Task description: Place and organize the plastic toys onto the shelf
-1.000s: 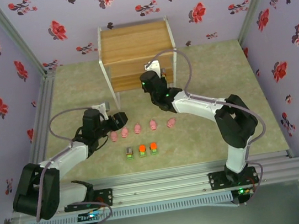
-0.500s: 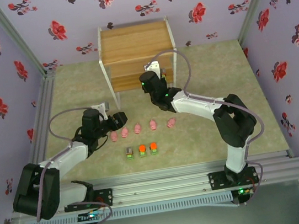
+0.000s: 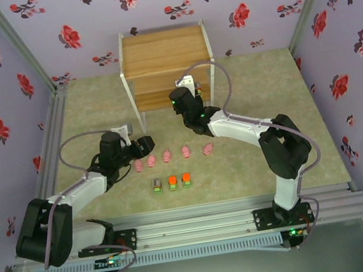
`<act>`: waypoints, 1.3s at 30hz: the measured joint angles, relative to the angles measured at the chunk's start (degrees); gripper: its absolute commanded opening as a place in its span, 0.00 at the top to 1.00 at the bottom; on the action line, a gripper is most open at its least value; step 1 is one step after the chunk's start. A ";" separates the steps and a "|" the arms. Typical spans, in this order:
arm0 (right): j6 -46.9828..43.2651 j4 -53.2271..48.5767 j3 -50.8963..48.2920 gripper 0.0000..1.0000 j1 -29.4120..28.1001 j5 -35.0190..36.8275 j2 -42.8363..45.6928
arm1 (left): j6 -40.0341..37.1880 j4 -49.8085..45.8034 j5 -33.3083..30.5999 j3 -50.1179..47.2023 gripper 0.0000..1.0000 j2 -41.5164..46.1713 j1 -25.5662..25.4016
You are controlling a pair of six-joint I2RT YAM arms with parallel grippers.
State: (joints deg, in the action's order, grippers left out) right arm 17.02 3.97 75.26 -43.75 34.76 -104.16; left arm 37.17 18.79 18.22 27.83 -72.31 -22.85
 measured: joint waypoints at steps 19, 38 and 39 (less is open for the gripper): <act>-1.38 -1.29 0.09 0.78 -0.13 -0.02 3.50 | 0.00 0.02 0.04 0.00 0.39 0.00 0.00; 3.17 -8.55 -7.58 0.72 -6.43 3.23 18.25 | -1.22 -4.04 -2.82 0.00 0.37 5.90 0.00; 4.15 -9.46 -8.87 0.70 -6.60 3.43 19.21 | -1.42 -4.39 -3.17 0.00 0.36 6.21 0.00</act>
State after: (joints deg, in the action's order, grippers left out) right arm 21.17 -5.50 66.39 -50.35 38.20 -84.95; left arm 35.75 14.39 15.05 27.83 -66.11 -22.85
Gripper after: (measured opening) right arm 0.271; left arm 0.626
